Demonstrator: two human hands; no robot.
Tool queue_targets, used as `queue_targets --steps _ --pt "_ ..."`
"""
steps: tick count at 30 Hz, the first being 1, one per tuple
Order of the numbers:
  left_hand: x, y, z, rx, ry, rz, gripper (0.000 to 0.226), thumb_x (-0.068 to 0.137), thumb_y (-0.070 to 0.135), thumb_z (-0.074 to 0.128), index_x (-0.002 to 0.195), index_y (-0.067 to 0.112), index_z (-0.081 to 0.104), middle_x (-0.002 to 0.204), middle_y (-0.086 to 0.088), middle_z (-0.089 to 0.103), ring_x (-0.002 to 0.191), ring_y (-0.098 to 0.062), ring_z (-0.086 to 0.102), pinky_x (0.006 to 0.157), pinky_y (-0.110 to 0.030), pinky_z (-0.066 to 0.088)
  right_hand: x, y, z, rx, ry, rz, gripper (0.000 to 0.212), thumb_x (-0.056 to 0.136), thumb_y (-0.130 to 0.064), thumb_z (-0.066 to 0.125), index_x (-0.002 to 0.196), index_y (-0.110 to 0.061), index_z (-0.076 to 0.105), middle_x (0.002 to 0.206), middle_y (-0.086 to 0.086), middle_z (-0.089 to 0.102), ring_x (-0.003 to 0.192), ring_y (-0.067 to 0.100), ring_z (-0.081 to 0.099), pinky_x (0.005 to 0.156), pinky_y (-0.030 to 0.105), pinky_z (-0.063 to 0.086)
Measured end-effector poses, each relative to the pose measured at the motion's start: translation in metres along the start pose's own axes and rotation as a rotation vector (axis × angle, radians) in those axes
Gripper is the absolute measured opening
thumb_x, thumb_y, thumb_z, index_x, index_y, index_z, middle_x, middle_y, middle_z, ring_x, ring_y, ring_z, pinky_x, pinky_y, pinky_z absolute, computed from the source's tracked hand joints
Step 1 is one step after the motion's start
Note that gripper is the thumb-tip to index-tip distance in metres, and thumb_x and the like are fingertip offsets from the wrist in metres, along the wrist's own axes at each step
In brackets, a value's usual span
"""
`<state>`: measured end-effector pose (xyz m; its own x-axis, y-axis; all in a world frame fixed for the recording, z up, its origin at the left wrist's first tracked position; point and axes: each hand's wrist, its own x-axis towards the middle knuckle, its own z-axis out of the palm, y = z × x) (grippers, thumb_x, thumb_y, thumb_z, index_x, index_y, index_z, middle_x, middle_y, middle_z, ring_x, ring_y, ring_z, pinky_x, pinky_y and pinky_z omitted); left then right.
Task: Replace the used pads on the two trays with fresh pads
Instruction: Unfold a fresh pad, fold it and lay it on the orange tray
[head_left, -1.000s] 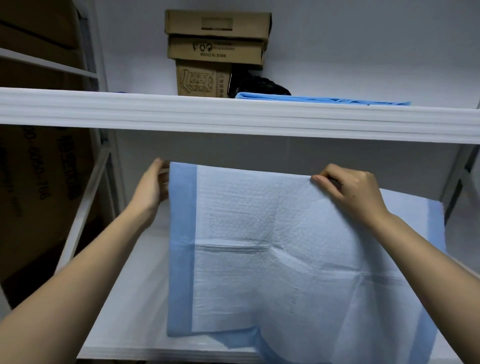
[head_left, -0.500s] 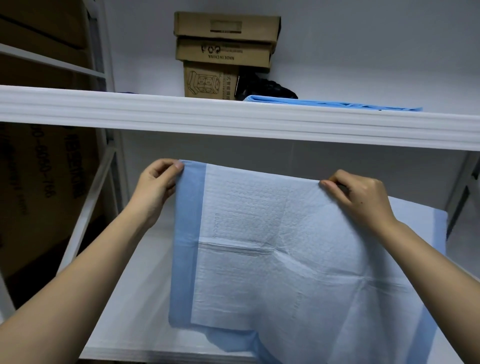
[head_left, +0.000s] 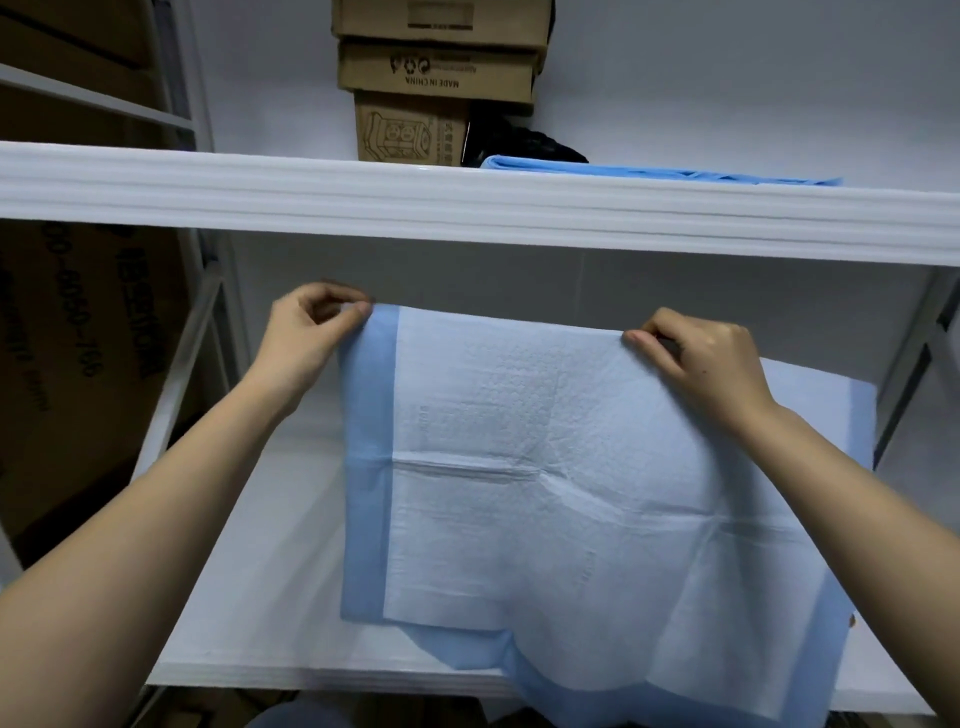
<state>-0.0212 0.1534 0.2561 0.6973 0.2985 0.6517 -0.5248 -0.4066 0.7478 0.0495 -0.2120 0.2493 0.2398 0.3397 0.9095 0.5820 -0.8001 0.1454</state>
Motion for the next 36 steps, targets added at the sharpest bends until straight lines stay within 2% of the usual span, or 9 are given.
queue_targets --steps 3,5,9,13,17,23,27,30,36 --pt "-0.007 -0.002 0.0 0.33 0.197 0.159 0.014 0.09 0.012 0.056 0.097 0.023 0.062 0.095 0.008 0.067 0.089 -0.008 0.06 0.083 -0.029 0.048 0.003 -0.005 0.0 -0.01 0.004 0.0 0.04 0.092 -0.044 0.047 0.069 -0.012 0.056 0.053 0.003 0.055 0.047 0.028 0.053 0.047 0.026 0.035" --pt "-0.02 0.002 0.011 0.679 0.214 0.415 0.025 0.089 0.019 0.052 0.112 0.016 0.059 0.112 -0.004 0.063 0.105 -0.021 0.056 0.091 -0.037 0.041 0.005 -0.011 0.0 -0.002 0.002 -0.011 0.039 0.092 -0.041 0.048 0.068 -0.012 0.056 0.052 0.003 0.054 0.047 0.027 0.053 0.046 0.026 0.035" --pt "-0.044 0.017 0.055 0.899 -0.229 0.882 0.054 0.089 0.038 0.048 0.135 0.012 0.048 0.137 -0.006 0.051 0.127 -0.018 0.045 0.111 -0.039 0.022 0.009 -0.03 -0.001 -0.003 0.015 -0.122 0.038 0.094 -0.039 0.048 0.068 -0.013 0.058 0.053 0.0 0.055 0.047 0.023 0.055 0.042 0.026 0.035" --pt "-0.038 0.022 0.083 0.916 -0.352 0.797 0.059 0.09 0.051 0.039 0.133 0.013 0.047 0.125 -0.005 0.059 0.117 -0.021 0.054 0.111 -0.039 0.024 0.017 -0.043 -0.009 0.028 0.044 -0.206 0.036 0.094 -0.038 0.05 0.069 -0.014 0.058 0.055 -0.001 0.058 0.047 0.02 0.056 0.04 0.026 0.035" --pt "-0.03 0.033 0.089 0.836 -0.273 0.824 0.041 0.09 0.048 0.034 0.091 0.011 0.053 0.08 -0.009 0.063 0.074 -0.031 0.06 0.066 -0.033 0.035 0.018 -0.045 -0.018 0.048 0.064 -0.239 0.044 0.097 -0.044 0.042 0.069 -0.014 0.058 0.055 -0.001 0.058 0.047 0.02 0.057 0.039 0.026 0.036" --pt "-0.034 0.04 0.082 0.873 -0.237 0.796 0.051 0.087 0.055 0.022 0.09 0.011 0.049 0.078 -0.011 0.066 0.067 -0.036 0.063 0.053 -0.028 0.03 0.009 -0.04 -0.034 0.06 0.0 -0.204 0.046 0.094 -0.049 0.043 0.071 -0.013 0.06 0.056 -0.001 0.06 0.049 0.022 0.059 0.042 0.024 0.036" --pt "-0.033 0.053 0.075 0.899 -0.167 0.885 0.039 0.091 0.042 0.036 0.075 0.009 0.05 0.056 -0.007 0.059 0.041 -0.031 0.055 0.044 -0.021 0.027 0.0 -0.039 -0.056 0.126 -0.292 0.032 0.042 0.077 -0.064 0.053 0.088 -0.023 0.058 0.073 -0.005 0.065 0.068 0.025 0.062 0.058 0.03 0.039" --pt "-0.028 0.06 0.058 0.959 -0.155 0.921 0.037 0.091 0.039 0.037 0.072 0.009 0.049 0.053 -0.006 0.058 0.037 -0.03 0.053 0.044 -0.019 0.025 -0.017 -0.029 -0.065 0.145 -0.514 0.189 0.04 0.071 -0.063 0.066 0.072 -0.026 0.05 0.064 -0.007 0.058 0.064 0.016 0.055 0.06 0.032 0.038" --pt "-0.027 0.068 0.022 1.043 -0.245 0.747 0.032 0.096 0.039 0.044 0.086 0.008 0.049 0.07 -0.012 0.065 0.06 -0.037 0.061 0.051 -0.032 0.037 -0.047 -0.012 -0.081 0.406 -0.864 0.423 0.014 0.079 -0.028 0.075 0.073 -0.019 0.067 0.063 -0.006 0.059 0.056 0.003 0.048 0.057 0.018 0.037"
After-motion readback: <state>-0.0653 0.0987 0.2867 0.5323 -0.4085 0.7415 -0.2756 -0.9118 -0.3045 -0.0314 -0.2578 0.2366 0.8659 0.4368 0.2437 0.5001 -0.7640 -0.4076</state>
